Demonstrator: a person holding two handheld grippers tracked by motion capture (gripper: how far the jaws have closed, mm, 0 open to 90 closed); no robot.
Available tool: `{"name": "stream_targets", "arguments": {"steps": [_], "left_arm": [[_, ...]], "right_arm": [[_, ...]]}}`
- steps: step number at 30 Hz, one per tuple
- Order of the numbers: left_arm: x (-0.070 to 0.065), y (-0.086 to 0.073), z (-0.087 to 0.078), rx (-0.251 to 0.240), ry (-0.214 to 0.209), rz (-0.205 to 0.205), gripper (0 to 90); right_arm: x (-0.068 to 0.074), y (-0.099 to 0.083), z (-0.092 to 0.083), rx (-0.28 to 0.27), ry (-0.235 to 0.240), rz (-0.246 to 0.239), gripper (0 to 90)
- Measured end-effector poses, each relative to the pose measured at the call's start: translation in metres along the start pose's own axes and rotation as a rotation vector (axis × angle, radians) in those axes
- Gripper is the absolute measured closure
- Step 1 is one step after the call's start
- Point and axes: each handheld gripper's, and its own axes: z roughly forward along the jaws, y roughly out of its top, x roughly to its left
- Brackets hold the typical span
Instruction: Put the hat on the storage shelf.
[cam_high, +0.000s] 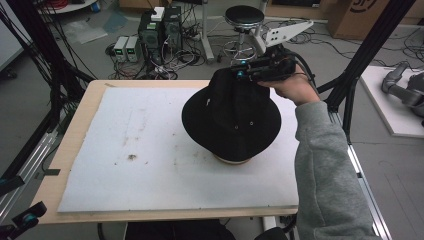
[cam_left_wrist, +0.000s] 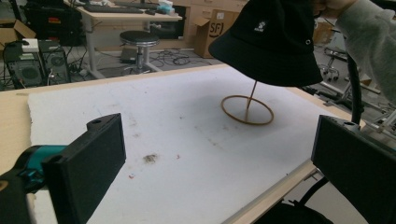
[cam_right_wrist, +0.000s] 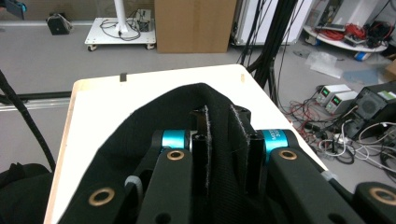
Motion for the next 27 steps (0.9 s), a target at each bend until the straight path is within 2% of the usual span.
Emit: {"name": "stream_targets", "arguments": {"steps": [3,6,11,14,27], "left_arm": [[0.000,0.000,0.001,0.005,0.001,0.001,3.3],[-0.001,-0.001,0.002,0.006,0.000,0.001,3.4],[0.000,-0.002,0.004,0.011,0.000,-0.004,3.4],[0.000,-0.002,0.005,0.017,-0.002,-0.004,3.3],[0.000,-0.003,0.005,0.019,0.000,-0.007,3.4]], "right_arm": [[-0.002,-0.007,0.005,0.003,0.009,0.004,79.9],[-0.005,-0.015,0.006,0.000,0.016,0.029,80.0],[-0.006,-0.028,0.004,-0.041,0.041,0.060,80.0],[-0.006,-0.030,0.004,-0.020,0.030,0.057,79.7],[-0.009,-0.033,0.004,0.010,-0.006,0.068,79.3]]}}
